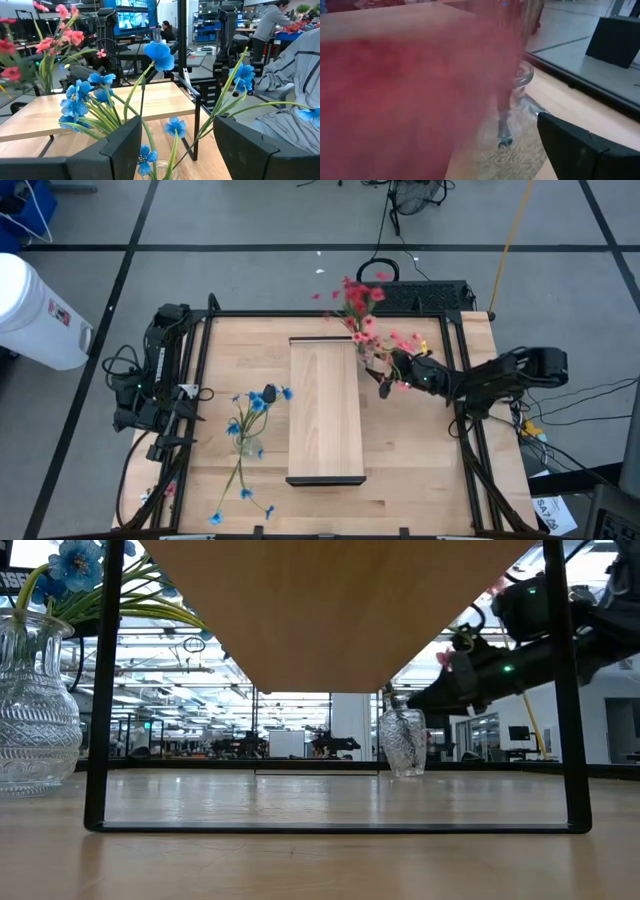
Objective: Pick and place flowers into a vace then onto a shelf
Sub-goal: Put the right transparent vase on the shelf
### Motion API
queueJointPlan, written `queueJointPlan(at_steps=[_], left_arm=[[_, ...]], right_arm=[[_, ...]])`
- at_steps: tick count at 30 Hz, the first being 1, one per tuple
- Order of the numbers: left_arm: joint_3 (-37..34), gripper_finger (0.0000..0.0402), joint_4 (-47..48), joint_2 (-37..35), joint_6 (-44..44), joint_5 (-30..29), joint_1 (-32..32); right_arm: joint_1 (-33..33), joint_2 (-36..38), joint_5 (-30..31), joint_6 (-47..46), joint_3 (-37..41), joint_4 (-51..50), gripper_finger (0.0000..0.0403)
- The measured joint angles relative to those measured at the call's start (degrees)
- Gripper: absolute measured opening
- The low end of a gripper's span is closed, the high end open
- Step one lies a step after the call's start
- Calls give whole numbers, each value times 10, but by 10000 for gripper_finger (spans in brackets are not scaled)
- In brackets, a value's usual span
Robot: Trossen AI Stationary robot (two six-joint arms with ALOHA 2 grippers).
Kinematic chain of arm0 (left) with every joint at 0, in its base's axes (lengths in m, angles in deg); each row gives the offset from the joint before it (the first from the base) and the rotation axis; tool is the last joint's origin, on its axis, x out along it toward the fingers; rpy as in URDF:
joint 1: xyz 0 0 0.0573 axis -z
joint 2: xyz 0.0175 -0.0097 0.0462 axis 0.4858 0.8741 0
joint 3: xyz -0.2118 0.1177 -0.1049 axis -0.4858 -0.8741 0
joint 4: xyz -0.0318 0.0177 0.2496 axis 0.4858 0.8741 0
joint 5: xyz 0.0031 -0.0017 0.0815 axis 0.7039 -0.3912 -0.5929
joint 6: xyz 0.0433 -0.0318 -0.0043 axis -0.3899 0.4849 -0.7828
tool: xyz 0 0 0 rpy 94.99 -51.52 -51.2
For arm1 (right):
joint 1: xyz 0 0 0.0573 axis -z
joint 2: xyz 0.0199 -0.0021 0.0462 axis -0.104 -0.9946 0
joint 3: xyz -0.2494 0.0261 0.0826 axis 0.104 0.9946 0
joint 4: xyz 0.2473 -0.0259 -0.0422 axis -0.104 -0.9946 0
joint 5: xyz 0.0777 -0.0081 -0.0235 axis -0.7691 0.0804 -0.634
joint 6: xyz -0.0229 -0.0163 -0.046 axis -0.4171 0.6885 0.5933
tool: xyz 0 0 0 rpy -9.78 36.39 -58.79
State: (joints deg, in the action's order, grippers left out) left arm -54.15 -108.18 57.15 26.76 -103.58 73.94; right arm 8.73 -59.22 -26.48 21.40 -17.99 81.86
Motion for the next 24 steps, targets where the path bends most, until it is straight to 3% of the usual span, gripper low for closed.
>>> queueJointPlan(at_steps=[8, 24], left_arm=[[0, 250, 0, 0, 0, 0, 0], [0, 250, 0, 0, 0, 0, 0]], right_arm=[[3, -47, 13, 12, -23, 9, 267], [19, -48, 12, 11, -22, 2, 267]])
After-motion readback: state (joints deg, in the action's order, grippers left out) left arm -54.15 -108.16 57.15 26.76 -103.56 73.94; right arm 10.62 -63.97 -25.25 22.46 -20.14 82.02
